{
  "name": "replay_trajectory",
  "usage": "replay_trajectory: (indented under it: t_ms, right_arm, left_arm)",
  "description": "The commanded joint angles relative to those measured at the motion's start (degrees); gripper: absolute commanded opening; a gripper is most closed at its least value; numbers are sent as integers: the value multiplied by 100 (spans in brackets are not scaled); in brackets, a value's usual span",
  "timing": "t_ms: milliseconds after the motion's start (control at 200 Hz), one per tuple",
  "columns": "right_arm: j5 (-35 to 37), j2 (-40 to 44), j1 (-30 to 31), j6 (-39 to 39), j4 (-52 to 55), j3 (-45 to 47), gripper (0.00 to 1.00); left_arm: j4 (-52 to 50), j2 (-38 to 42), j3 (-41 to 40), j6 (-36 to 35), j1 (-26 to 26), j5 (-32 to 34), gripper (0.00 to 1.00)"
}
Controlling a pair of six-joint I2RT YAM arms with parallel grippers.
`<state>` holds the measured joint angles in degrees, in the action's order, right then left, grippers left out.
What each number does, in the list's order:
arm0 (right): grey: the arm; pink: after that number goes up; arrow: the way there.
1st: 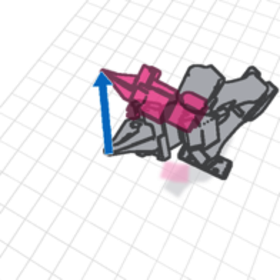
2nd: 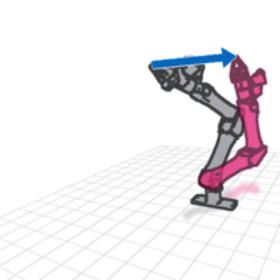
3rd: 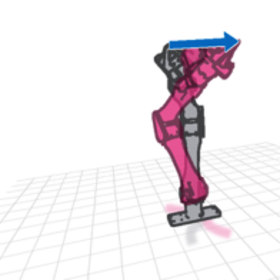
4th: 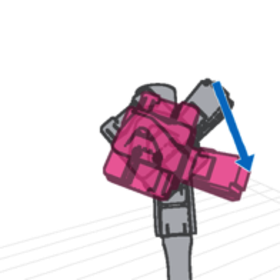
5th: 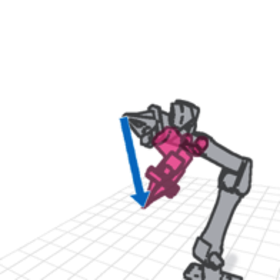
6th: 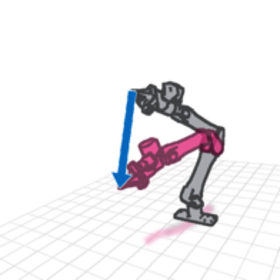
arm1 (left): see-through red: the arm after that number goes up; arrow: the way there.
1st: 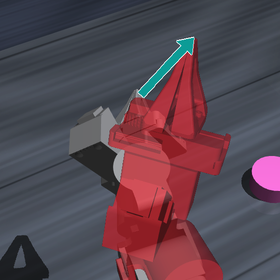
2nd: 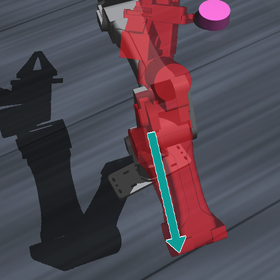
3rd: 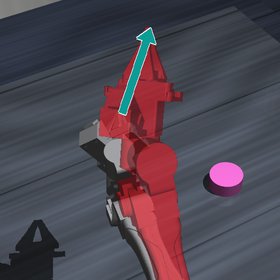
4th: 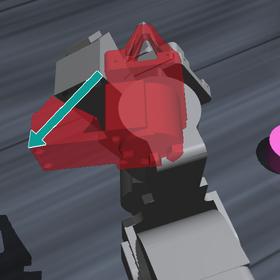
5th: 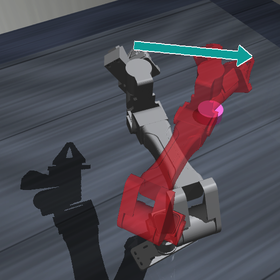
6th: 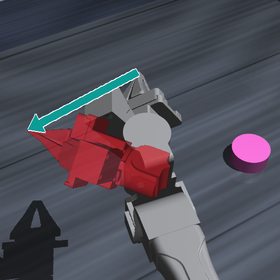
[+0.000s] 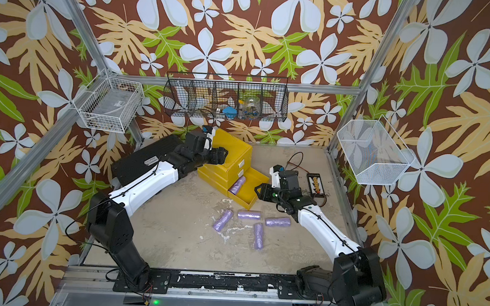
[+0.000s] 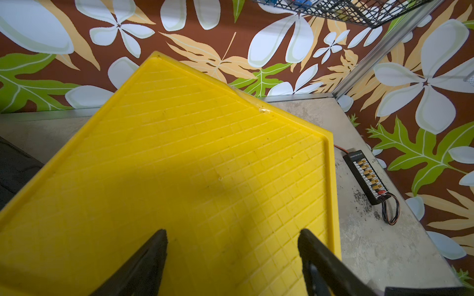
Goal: Sort the rolls of trash bags by color and place them into the drawer
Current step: Place the roll of trash bags in the drawer, then pick up the roll of trash bags from the center of the board.
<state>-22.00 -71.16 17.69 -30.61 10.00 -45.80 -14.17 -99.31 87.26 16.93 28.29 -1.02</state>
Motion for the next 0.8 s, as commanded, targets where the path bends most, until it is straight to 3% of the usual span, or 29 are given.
replay_trajectory:
  t_ms: [0,200,490,791]
  right_arm:
    - [157,326,6,240,447,309,52]
    - [149,622,134,81,593,1006,53]
    - [658,629,848,-215,575,1711,54]
    - [473,582,1171,-320,185,2208,51]
  left_arm:
    - [-578,-27,-8,175,1,-171,82]
    - [-503,-67,-4,258,1,-245,82]
    - [-481,-72,26,311,1,-299,82]
    - [-433,-42,-19,372,3,-311,82]
